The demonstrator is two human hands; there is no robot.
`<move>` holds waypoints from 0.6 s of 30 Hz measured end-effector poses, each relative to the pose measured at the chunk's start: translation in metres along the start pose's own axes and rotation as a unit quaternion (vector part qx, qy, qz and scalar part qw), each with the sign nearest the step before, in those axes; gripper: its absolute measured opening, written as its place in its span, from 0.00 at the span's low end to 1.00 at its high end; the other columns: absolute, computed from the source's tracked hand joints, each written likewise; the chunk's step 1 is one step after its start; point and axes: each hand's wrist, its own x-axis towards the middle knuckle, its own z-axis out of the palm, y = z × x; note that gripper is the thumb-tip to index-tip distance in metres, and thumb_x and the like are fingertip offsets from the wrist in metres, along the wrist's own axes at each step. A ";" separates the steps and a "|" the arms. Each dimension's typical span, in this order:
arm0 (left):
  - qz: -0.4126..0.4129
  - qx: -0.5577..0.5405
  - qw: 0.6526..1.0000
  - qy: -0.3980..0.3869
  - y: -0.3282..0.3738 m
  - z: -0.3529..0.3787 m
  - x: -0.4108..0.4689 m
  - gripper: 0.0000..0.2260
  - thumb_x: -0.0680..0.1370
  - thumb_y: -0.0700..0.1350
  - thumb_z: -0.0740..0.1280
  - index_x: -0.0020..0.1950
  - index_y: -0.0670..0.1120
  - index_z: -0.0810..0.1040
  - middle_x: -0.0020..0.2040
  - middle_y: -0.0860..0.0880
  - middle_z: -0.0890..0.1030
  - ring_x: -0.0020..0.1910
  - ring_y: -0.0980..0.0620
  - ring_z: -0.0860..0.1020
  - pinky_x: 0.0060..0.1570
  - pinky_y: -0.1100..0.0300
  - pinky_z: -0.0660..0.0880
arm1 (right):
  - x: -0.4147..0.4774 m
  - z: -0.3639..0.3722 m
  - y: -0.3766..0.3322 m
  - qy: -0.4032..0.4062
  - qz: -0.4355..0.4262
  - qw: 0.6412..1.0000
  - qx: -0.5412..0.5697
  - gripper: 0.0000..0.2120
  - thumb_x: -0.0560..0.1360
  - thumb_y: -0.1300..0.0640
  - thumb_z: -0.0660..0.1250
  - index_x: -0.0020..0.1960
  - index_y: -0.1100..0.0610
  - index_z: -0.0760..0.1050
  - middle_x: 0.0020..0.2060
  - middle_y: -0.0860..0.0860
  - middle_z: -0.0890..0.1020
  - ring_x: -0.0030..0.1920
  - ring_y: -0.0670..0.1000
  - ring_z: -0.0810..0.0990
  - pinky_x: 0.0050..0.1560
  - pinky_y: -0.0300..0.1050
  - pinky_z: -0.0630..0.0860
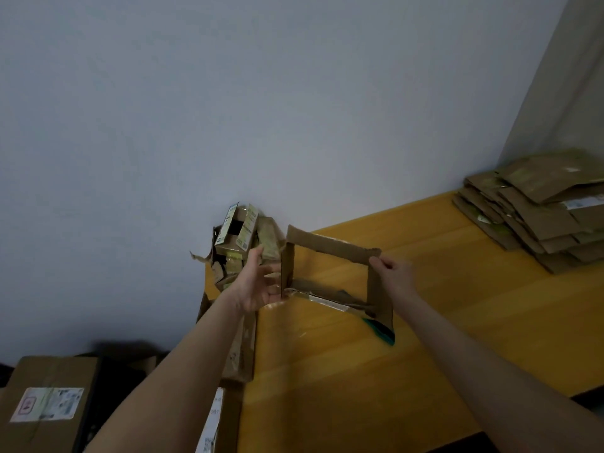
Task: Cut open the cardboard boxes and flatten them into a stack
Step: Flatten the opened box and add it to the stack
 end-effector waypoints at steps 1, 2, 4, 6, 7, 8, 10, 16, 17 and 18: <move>-0.015 -0.006 1.000 0.001 0.001 -0.002 0.000 0.35 0.76 0.69 0.55 0.66 0.39 0.70 0.55 0.37 0.76 0.51 0.38 0.78 0.59 0.38 0.72 | -0.003 -0.001 -0.002 -0.028 -0.025 0.999 -0.011 0.16 0.78 0.57 0.65 0.34 0.62 0.73 0.29 0.52 0.69 0.34 0.49 0.67 0.34 0.44 0.60; -0.029 -0.005 1.000 0.005 0.003 -0.003 0.001 0.37 0.75 0.71 0.55 0.67 0.41 0.69 0.56 0.37 0.78 0.52 0.36 0.80 0.55 0.37 0.75 | -0.006 0.000 -0.004 -0.060 -0.048 0.997 -0.030 0.16 0.78 0.58 0.66 0.31 0.59 0.70 0.27 0.50 0.67 0.32 0.48 0.66 0.33 0.42 0.59; -0.059 -0.011 0.998 -0.005 0.005 -0.004 0.000 0.37 0.74 0.72 0.56 0.66 0.41 0.70 0.56 0.34 0.80 0.53 0.34 0.80 0.49 0.37 0.77 | -0.012 0.003 -0.010 -0.120 -0.088 0.986 -0.070 0.17 0.77 0.60 0.66 0.30 0.55 0.69 0.28 0.50 0.71 0.31 0.47 0.67 0.33 0.40 0.62; -0.077 -0.028 0.996 -0.038 0.007 -0.007 -0.003 0.29 0.74 0.64 0.60 0.60 0.40 0.74 0.51 0.35 0.82 0.50 0.35 0.81 0.51 0.39 0.77 | -0.016 0.006 -0.010 -0.175 -0.097 0.976 -0.081 0.11 0.76 0.62 0.67 0.35 0.55 0.79 0.43 0.52 0.83 0.41 0.46 0.76 0.42 0.39 0.72; -0.073 -0.039 0.995 -0.051 0.008 -0.008 -0.004 0.24 0.74 0.58 0.62 0.58 0.40 0.75 0.48 0.36 0.82 0.47 0.36 0.82 0.50 0.39 0.78 | -0.018 0.007 -0.008 -0.200 -0.092 0.972 -0.082 0.06 0.76 0.63 0.67 0.44 0.59 0.83 0.54 0.52 0.82 0.51 0.47 0.78 0.52 0.43 0.76; -0.065 -0.050 0.995 -0.055 0.009 -0.010 -0.004 0.20 0.73 0.52 0.62 0.57 0.39 0.74 0.46 0.36 0.82 0.45 0.37 0.82 0.48 0.40 0.79 | -0.019 0.006 -0.006 -0.218 -0.092 0.968 -0.089 0.08 0.76 0.64 0.67 0.53 0.61 0.82 0.61 0.52 0.79 0.59 0.49 0.76 0.61 0.47 0.74; -0.051 -0.081 0.995 -0.036 0.009 -0.011 -0.003 0.14 0.76 0.43 0.61 0.59 0.37 0.72 0.45 0.35 0.82 0.43 0.39 0.83 0.41 0.45 0.82 | -0.017 0.005 0.002 -0.268 -0.088 0.951 -0.125 0.14 0.75 0.63 0.69 0.60 0.59 0.79 0.68 0.52 0.73 0.68 0.52 0.70 0.69 0.52 0.67; -0.001 -0.005 0.991 0.133 -0.012 -0.012 0.009 0.11 0.82 0.35 0.57 0.63 0.39 0.72 0.50 0.39 0.81 0.45 0.43 0.81 0.33 0.53 0.82 | -0.010 0.010 0.023 -0.263 -0.036 0.945 -0.189 0.28 0.71 0.42 0.71 0.68 0.51 0.73 0.68 0.50 0.69 0.69 0.54 0.68 0.66 0.52 0.67; 0.004 0.013 0.988 0.153 -0.015 -0.013 0.010 0.11 0.82 0.35 0.58 0.63 0.40 0.73 0.50 0.41 0.81 0.45 0.44 0.81 0.35 0.53 0.82 | -0.005 0.010 0.028 -0.198 -0.011 0.963 -0.184 0.31 0.72 0.43 0.71 0.71 0.53 0.69 0.69 0.52 0.66 0.69 0.54 0.66 0.66 0.52 0.67; 0.009 0.027 0.985 0.173 -0.017 -0.015 0.012 0.10 0.82 0.35 0.58 0.62 0.41 0.74 0.49 0.42 0.81 0.45 0.45 0.81 0.38 0.53 0.82 | -0.002 0.009 0.032 -0.159 0.016 0.967 -0.199 0.34 0.72 0.45 0.71 0.74 0.54 0.64 0.71 0.53 0.63 0.70 0.55 0.64 0.66 0.53 0.66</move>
